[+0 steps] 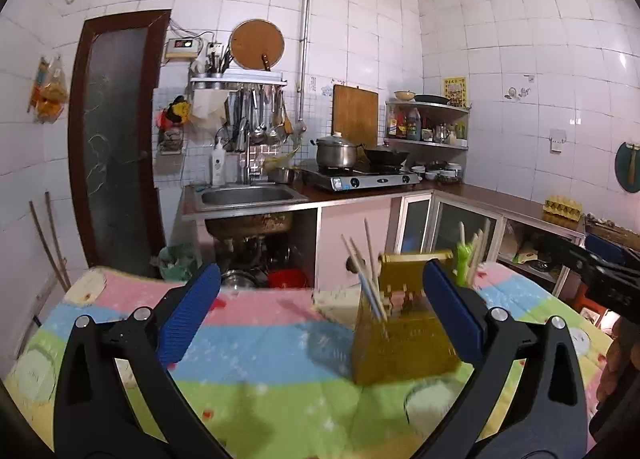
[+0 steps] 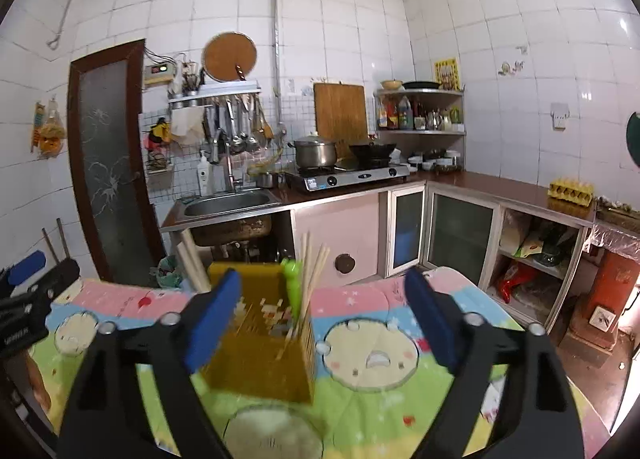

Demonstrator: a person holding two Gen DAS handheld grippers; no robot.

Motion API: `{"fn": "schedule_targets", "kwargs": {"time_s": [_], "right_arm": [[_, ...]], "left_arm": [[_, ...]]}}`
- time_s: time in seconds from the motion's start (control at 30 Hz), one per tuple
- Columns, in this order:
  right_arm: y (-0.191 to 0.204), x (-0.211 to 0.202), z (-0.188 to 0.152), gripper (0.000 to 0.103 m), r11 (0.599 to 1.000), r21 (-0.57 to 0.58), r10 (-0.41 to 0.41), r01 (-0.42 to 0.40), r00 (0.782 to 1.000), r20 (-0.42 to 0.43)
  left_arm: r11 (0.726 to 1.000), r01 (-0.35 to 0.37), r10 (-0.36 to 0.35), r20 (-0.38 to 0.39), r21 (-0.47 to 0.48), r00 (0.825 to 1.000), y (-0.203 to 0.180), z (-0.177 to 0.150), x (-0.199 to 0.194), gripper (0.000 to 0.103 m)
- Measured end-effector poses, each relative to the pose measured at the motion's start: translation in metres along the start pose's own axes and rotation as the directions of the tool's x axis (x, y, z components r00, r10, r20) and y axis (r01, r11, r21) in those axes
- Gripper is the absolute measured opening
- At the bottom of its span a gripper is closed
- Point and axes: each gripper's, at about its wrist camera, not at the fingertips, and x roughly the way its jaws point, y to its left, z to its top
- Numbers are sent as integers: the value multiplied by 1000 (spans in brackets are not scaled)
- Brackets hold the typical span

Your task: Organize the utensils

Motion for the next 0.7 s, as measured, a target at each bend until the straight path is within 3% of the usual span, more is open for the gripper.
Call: {"fn": "schedule_targets", "kwargs": {"time_s": [0.2, 0.43, 0.7], "right_arm": [[13, -56, -63, 97, 999, -30, -10, 10, 1000, -2], [26, -87, -119, 98, 997, -70, -15, 15, 1000, 10], [25, -88, -145, 98, 999, -47, -26, 26, 1000, -12]], "left_arm": [[999, -1, 0, -46, -39, 999, 9, -53, -50, 98], [998, -47, 48, -28, 36, 998, 4, -113, -83, 98], [998, -53, 53, -9, 35, 999, 9, -132, -84, 98]]}}
